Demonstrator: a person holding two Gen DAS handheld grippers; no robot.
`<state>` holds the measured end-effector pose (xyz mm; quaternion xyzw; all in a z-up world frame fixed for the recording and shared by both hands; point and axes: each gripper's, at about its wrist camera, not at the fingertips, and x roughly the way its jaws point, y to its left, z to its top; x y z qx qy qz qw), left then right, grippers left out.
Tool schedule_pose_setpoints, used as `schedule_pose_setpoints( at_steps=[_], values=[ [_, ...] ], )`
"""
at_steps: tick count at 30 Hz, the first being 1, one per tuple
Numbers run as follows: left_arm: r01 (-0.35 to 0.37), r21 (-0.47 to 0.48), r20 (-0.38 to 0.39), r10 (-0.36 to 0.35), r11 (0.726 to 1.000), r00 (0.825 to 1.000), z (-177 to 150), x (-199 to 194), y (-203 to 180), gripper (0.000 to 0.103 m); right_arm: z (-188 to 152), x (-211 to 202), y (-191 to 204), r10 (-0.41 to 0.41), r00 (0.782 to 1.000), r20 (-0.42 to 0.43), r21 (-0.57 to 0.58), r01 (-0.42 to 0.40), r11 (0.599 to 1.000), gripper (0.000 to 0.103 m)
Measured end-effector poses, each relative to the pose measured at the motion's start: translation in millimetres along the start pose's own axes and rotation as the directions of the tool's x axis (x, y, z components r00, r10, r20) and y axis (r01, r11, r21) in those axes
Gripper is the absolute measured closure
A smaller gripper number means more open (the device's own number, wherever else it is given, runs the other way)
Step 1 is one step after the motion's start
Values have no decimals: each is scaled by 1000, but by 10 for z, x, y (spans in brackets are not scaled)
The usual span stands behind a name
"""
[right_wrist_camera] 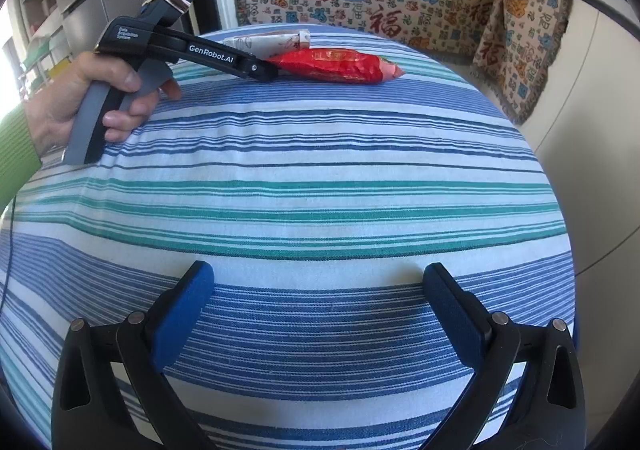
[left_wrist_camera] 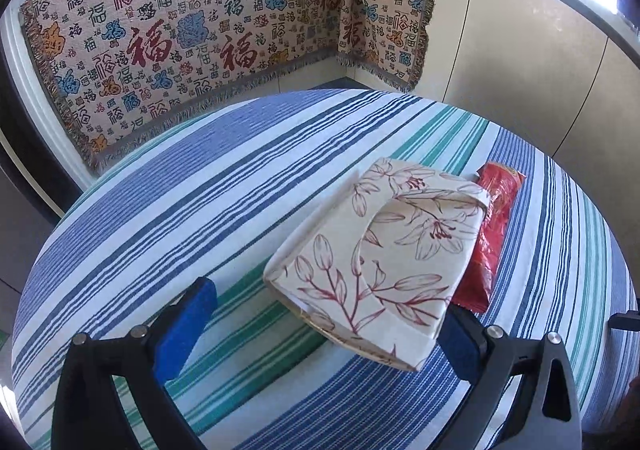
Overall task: Collect trash
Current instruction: 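Grasp the floral paper box with the left gripper and lift it, then grasp the red sausage wrapper with the right gripper while the left holds the box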
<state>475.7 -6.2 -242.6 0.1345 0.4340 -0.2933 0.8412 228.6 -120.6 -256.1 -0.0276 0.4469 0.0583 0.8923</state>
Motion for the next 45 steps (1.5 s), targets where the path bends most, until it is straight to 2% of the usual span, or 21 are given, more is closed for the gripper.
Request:
schedule_pose_setpoints(
  at_steps=[5, 7, 8, 10, 11, 12, 15, 20, 25, 29, 33, 36, 38, 40, 45],
  values=[
    [67, 14, 14, -67, 998, 998, 34, -8, 27, 3, -2, 0, -4, -1, 1000, 0, 0, 1, 1000, 0],
    [69, 19, 29, -70, 997, 997, 28, -41, 27, 20, -2, 0, -1, 0, 1000, 0, 0, 0, 1000, 0],
    [60, 19, 35, -60, 998, 998, 26, -56, 23, 25, -2, 0, -1, 0, 1000, 0, 0, 0, 1000, 0],
    [43, 18, 47, -44, 999, 998, 25, -83, 25, 49, -2, 0, -2, 0, 1000, 0, 1, 0, 1000, 0],
    [34, 16, 52, -35, 999, 998, 24, -97, 26, 55, -4, -1, -7, 0, 1000, 0, 1, 0, 1000, 0],
    [23, 14, 59, -24, 1000, 998, 19, -115, 23, 56, -6, -2, -8, 0, 1000, 0, 0, 0, 1000, 0],
    [-13, 6, 103, 12, 1000, 995, -17, -228, 21, 57, -3, -1, -5, 0, 1000, 0, 1, 0, 1000, 0],
    [-50, -64, 110, 57, 997, 992, -216, -398, 77, 57, -7, -2, -5, 1, 1000, 0, 1, -1, 1000, 0],
    [-186, -131, 91, 199, 974, 976, -664, -730, 118, 57, -14, -2, -9, 1, 1000, 1, 1, -1, 1000, 0],
    [-244, -205, 37, 256, 948, 966, -1157, -1001, 6, 57, -2, -4, -4, 1, 1000, 1, 2, -1, 1000, 0],
    [-242, -313, 17, 260, 918, 966, -1591, -1296, -134, 57, 1, -1, -2, 1, 1000, 1, 3, -1, 1000, 0],
    [-242, -342, 7, 261, 908, 965, -1761, -1410, -256, 55, -4, -2, 2, 1, 1000, 1, 3, -1, 1000, 0],
    [-243, -341, 1, 258, 908, 966, -1803, -1442, -319, 49, -3, 0, 5, 0, 1000, 1, 4, 0, 1000, 0],
    [-229, -331, -5, 241, 915, 970, -1809, -1439, -371, 36, -7, -1, 0, 0, 1000, 1, 4, 0, 1000, 0],
    [-232, -323, -9, 242, 918, 970, -1789, -1419, -386, 33, -10, -4, -13, 3, 1000, 1, 1, -3, 1000, 0]
  ],
)
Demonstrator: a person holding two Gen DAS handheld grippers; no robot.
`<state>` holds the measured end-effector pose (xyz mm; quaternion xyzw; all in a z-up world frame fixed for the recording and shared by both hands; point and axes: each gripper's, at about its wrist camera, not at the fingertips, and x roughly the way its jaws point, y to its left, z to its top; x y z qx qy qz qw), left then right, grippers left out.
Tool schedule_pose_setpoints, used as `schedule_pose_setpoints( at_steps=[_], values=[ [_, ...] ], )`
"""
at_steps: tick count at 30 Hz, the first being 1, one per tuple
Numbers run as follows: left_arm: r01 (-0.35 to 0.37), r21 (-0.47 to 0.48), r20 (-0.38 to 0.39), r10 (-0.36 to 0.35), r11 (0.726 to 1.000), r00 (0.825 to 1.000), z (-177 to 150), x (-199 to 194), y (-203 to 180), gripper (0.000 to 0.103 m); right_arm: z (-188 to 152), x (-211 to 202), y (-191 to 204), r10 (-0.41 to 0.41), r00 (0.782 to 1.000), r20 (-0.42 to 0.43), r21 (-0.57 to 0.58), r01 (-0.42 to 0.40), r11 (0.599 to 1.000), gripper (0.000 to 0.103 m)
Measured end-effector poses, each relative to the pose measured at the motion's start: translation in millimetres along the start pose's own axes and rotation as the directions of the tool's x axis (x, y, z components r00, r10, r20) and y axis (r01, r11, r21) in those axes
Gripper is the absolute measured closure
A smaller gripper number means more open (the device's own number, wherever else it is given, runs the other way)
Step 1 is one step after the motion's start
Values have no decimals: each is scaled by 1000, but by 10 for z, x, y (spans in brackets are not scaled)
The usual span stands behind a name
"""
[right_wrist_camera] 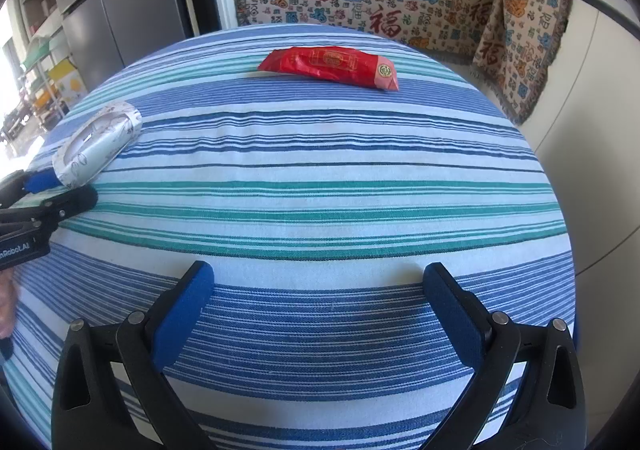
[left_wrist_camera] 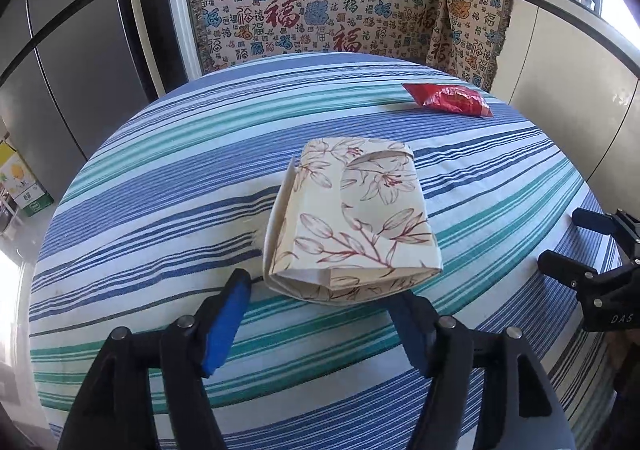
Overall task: Collect trash
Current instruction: 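Grasp the red sausage wrapper with the right gripper while the left holds the box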
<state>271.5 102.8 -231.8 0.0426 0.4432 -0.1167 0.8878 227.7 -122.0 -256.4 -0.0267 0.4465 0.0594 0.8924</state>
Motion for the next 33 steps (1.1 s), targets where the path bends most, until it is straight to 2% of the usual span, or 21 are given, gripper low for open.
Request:
schedule_pose_setpoints(
  at_steps=[11, 14, 17, 19, 22, 24, 26, 28, 30, 31, 32, 33],
  values=[
    [2, 1, 9, -2, 1000, 1000, -100, -56, 33, 33, -14, -13, -48, 3, 1000, -2, 6, -3, 1000, 0],
    [3, 2, 9, -3, 1000, 1000, -97, -54, 36, 32, 39, -21, -111, 2, 1000, -9, 80, -2, 997, 0],
    [3, 1, 9, -3, 1000, 1000, -104, -56, 33, 32, 256, 55, -194, 79, 997, -19, 204, -73, 976, 0],
    [3, 1, 9, -3, 1000, 1000, -109, -57, 38, 32, 476, 164, -232, 143, 989, -26, 304, -128, 944, 2],
    [4, 0, 9, -4, 1000, 1000, -113, -60, 39, 32, 846, 416, -374, 204, 979, -12, 480, -173, 860, 3],
    [4, 0, 9, -4, 1000, 1000, -111, -59, 42, 32, 1072, 592, -486, 205, 979, 9, 597, -169, 784, 3],
    [4, 0, 9, -4, 1000, 1000, -111, -60, 42, 32, 1263, 736, -562, 171, 985, 11, 684, -132, 717, 2],
    [4, 0, 9, -4, 1000, 1000, -112, -60, 43, 32, 1399, 842, -571, 133, 991, -18, 719, -79, 690, 1],
    [4, 0, 9, -4, 1000, 1000, -111, -59, 46, 32, 1544, 931, -549, 78, 994, -75, 715, -1, 699, 1],
    [4, 0, 9, -4, 1000, 1000, -110, -59, 47, 32, 1600, 970, -521, 49, 994, -99, 696, 34, 717, 1],
    [5, 0, 9, -5, 1000, 1000, -112, -60, 46, 32, 1647, 1001, -490, 16, 992, -124, 660, 70, 748, 3],
    [5, 0, 9, -5, 1000, 1000, -111, -59, 47, 32, 1686, 1030, -424, -26, 988, -153, 601, 114, 791, 14]
  ],
)
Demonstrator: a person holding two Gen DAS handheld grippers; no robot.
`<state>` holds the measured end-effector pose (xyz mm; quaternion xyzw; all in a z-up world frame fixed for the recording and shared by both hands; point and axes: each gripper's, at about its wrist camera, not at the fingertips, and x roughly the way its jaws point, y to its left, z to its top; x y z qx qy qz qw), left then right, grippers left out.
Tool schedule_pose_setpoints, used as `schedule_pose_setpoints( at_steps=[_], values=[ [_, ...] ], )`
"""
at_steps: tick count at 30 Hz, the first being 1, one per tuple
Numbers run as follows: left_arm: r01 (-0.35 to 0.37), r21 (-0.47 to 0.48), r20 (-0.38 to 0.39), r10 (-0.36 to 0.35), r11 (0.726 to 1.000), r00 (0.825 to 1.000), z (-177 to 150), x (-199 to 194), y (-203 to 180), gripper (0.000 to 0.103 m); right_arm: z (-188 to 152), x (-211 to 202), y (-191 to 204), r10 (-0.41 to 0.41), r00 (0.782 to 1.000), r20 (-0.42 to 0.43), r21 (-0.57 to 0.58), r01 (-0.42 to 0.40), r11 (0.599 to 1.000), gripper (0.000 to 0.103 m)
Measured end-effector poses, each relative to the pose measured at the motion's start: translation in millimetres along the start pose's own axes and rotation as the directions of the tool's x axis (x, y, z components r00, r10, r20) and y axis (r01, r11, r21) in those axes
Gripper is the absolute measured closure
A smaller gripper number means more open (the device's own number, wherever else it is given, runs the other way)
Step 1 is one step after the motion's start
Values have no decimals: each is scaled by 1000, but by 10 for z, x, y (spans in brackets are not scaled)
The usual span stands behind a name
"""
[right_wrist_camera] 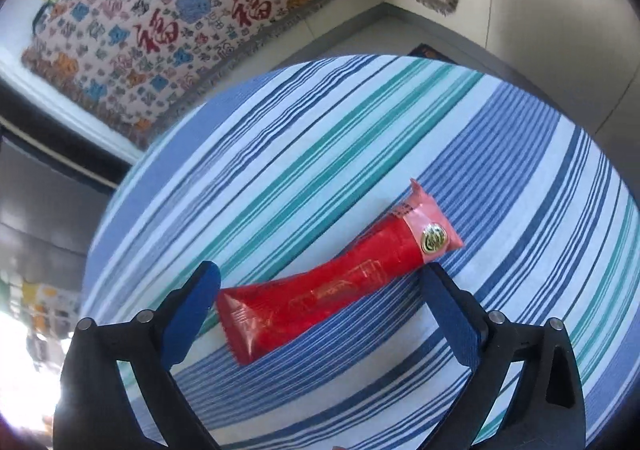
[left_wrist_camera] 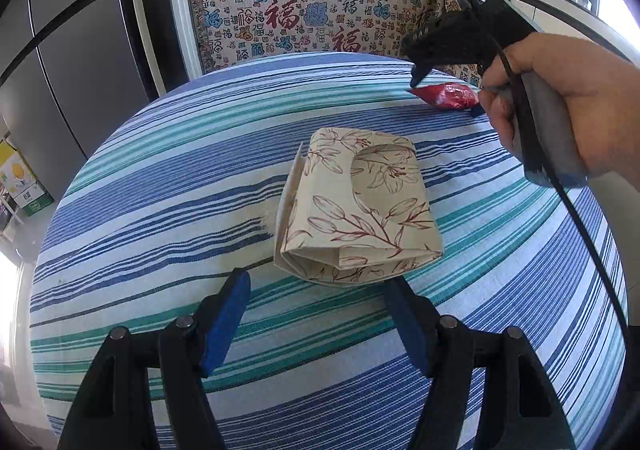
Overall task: Collect trash
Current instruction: 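Grasp the red sausage wrapper with the right gripper while the left holds the box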
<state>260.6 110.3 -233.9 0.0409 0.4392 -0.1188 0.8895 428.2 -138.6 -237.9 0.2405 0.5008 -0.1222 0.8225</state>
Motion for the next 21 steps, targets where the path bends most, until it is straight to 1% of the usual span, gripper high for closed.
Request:
schedule_pose_setpoints(
  at_steps=[1, 2, 3, 4, 5, 7, 9, 10, 13, 14, 15, 17, 19, 20, 21],
  values=[
    [0, 0, 0, 0, 1000, 1000, 0, 0, 1, 32, -32, -7, 72, -49, 999, 19, -83, 51, 995, 25],
    [0, 0, 0, 0, 1000, 1000, -2, -1, -2, 32, -80, -22, 98, -61, 997, 41, -152, 66, 986, 46],
    [0, 0, 0, 0, 1000, 1000, -4, -1, -6, 32, -118, -32, 102, -56, 997, 57, -220, 68, 973, 56],
    [0, 0, 0, 0, 1000, 1000, -2, 0, -1, 32, -172, -54, 106, -55, 996, 70, -289, 73, 955, 61],
    [0, 0, 0, 0, 1000, 1000, -2, 0, -2, 32, -247, -85, 80, -39, 996, 79, -360, 65, 931, 71],
    [0, 0, 0, 0, 1000, 1000, -2, 0, 2, 32, -405, -157, -6, 22, 997, 69, -492, 15, 870, 72],
    [-1, 1, 0, 1, 1000, 1000, -5, 0, -2, 32, -587, -253, -131, 59, 997, 41, -612, -22, 790, 73],
    [-1, 1, 0, 1, 1000, 1000, -3, 1, 2, 32, -665, -313, -208, 79, 997, 15, -654, -50, 755, 73],
    [-1, 1, 0, 1, 1000, 1000, -1, 1, -1, 32, -892, -466, -446, 112, 992, -55, -730, -116, 673, 73],
    [0, 0, 0, 0, 1000, 1000, -2, 0, -1, 32, -967, -517, -507, 115, 991, -66, -744, -125, 657, 73],
    [3, -2, 0, -3, 1000, 1000, 0, 0, 4, 32, -1044, -576, -616, 116, 990, -74, -752, -132, 646, 71],
    [32, -3, 2, -32, 999, 999, -21, -27, 29, 32, -1130, -645, -754, 117, 990, -83, -750, -139, 647, 69],
    [55, 18, -9, -55, 998, 998, -79, -92, 60, 32, -1180, -682, -840, 104, 990, -97, -739, -142, 658, 51],
    [68, 18, -12, -68, 998, 998, -117, -137, 93, 32, -1178, -698, -871, 100, 989, -109, -731, -148, 666, 36],
    [83, 15, -4, -83, 996, 997, -153, -205, 125, 32, -1187, -735, -912, 101, 988, -120, -720, -156, 676, 29]
  ],
)
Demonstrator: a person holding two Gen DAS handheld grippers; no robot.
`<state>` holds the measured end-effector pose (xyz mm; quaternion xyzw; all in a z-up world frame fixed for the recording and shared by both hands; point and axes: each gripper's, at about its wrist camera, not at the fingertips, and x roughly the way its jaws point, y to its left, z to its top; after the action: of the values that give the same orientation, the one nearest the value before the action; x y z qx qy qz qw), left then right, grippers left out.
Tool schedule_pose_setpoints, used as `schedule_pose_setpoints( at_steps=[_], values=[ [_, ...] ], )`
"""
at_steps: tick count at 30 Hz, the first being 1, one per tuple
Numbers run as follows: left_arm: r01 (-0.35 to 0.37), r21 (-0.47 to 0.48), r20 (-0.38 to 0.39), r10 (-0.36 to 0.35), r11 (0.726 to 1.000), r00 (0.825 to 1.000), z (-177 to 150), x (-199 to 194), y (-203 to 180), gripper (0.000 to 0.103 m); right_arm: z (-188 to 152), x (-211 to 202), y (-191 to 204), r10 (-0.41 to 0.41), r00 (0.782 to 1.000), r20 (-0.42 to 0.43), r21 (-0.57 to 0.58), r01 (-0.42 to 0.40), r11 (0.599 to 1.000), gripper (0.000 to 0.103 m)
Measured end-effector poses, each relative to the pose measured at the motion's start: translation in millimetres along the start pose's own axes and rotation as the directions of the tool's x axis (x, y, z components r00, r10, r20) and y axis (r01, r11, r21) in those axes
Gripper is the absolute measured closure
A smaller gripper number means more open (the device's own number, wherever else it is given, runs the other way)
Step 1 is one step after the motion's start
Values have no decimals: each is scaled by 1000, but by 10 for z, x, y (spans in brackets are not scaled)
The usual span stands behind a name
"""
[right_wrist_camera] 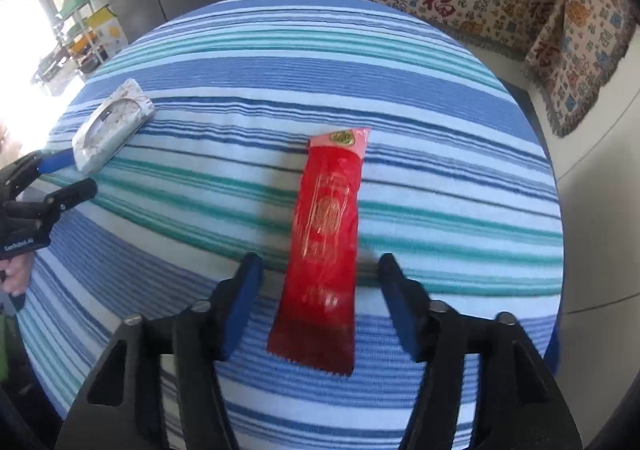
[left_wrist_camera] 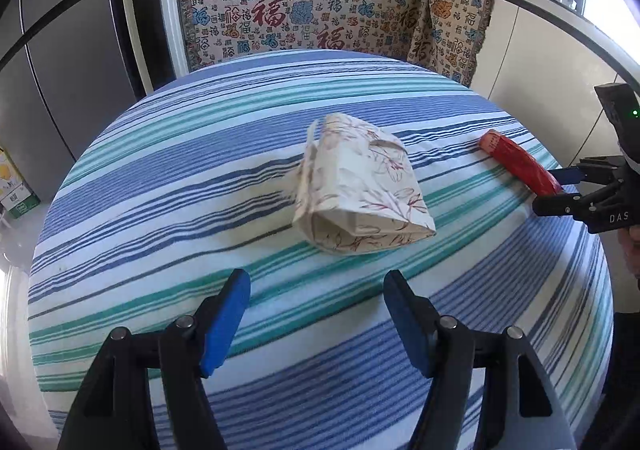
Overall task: Collect trash
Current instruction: 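Grasp the red sausage wrapper with the right gripper while the left holds the box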
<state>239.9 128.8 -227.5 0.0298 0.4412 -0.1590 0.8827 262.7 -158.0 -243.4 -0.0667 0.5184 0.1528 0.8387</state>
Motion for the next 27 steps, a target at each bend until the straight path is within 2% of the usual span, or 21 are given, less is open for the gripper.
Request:
schedule_pose_setpoints(
  at_steps=[3, 7, 10, 12, 16, 20, 21, 22, 25, 26, 27],
  values=[
    [44, -6, 44, -43, 999, 998, -24, -236, 60, 32, -23, -100, -34, 9, 1000, -9, 19, -9, 1000, 24],
    [92, 36, 68, -94, 995, 993, 176, -397, 3, 32, 69, -138, -97, 22, 999, -23, 52, -21, 998, 23],
    [147, 37, 38, -149, 988, 988, 368, -284, -19, 32, 128, -197, -120, 35, 999, -11, 86, -34, 996, 22],
    [182, 14, -13, -182, 983, 983, 482, -70, 4, 32, 192, -199, -140, 32, 999, -11, 101, -30, 994, 21],
    [190, 9, -77, -189, 982, 979, 611, 229, 7, 32, 254, -182, -177, 12, 1000, -28, 116, -9, 993, 21],
    [230, -9, -104, -230, 973, 968, 668, 331, 19, 34, 345, -131, -233, 26, 998, -61, 142, -17, 990, 22],
    [235, -12, -105, -235, 972, 966, 678, 335, 14, 40, 385, -88, -235, 27, 997, -78, 143, -16, 990, 22],
    [237, -15, -107, -238, 971, 965, 678, 337, 23, 57, 411, -65, -240, 28, 996, -90, 143, -15, 990, 22],
    [228, -28, -106, -230, 973, 967, 651, 302, 40, 65, 471, 43, -254, 10, 994, -111, 133, 5, 991, 33],
    [223, -28, -105, -225, 974, 969, 637, 291, 31, 66, 476, 77, -244, -2, 993, -118, 122, 16, 992, 49],
    [212, -24, -100, -214, 977, 972, 620, 270, 16, 68, 478, 109, -240, -15, 992, -122, 106, 28, 994, 85]
  ],
)
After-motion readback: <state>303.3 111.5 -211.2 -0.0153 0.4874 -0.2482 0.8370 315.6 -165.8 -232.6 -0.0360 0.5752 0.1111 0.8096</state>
